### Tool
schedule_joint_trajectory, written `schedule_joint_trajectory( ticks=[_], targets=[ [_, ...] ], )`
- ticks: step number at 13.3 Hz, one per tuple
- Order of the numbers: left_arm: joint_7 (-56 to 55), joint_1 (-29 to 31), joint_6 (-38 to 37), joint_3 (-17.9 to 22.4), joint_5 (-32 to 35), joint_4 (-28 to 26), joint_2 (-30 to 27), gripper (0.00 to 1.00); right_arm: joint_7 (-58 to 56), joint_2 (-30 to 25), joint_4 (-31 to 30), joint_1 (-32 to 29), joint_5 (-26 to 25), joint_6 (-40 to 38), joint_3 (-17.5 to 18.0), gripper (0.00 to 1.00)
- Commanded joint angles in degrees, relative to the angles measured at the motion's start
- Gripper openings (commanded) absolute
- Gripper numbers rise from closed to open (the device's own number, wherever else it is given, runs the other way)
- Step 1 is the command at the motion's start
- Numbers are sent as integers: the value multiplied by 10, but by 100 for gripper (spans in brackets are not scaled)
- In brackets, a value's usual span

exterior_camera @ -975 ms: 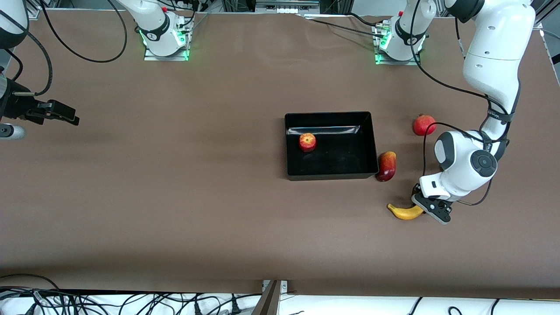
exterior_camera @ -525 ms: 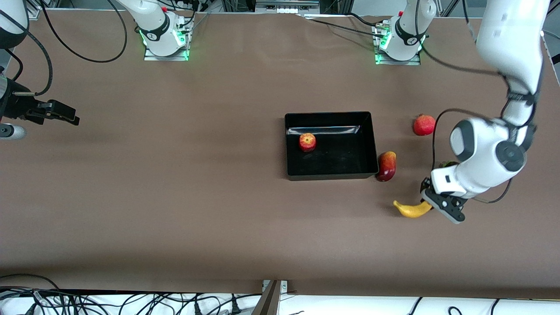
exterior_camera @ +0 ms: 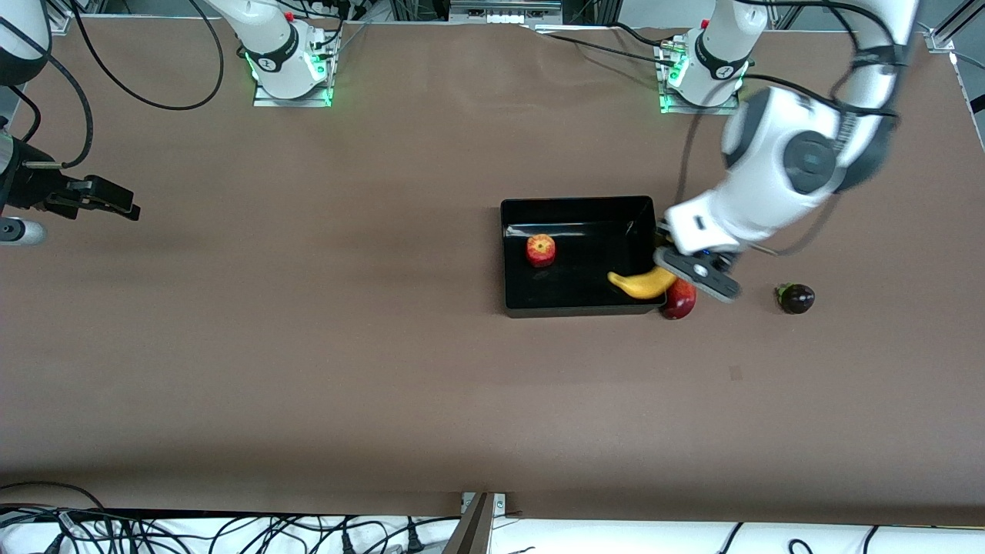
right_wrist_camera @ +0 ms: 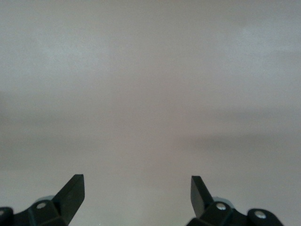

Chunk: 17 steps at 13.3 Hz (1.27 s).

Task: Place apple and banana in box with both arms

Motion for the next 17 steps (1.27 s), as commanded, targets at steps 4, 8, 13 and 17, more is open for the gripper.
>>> schedule_joint_trajectory(
  ticks=[4,8,13,17],
  targets=[
    [-19,-25,155,-2,-2,-99,35,0,-2,2,10,-3,11,-11,-1,100],
    [-21,-26,203,-2,42,-98,84,0,0,2,10,-3,14,-11,-1,100],
    [-28,-43,228,-2,36,-93,108,99,-1,2,10,-3,23,-12,-1,100],
    [-23,-37,202,-1,37,-93,65,100,-1,2,10,-3,23,-11,0,100]
  ],
)
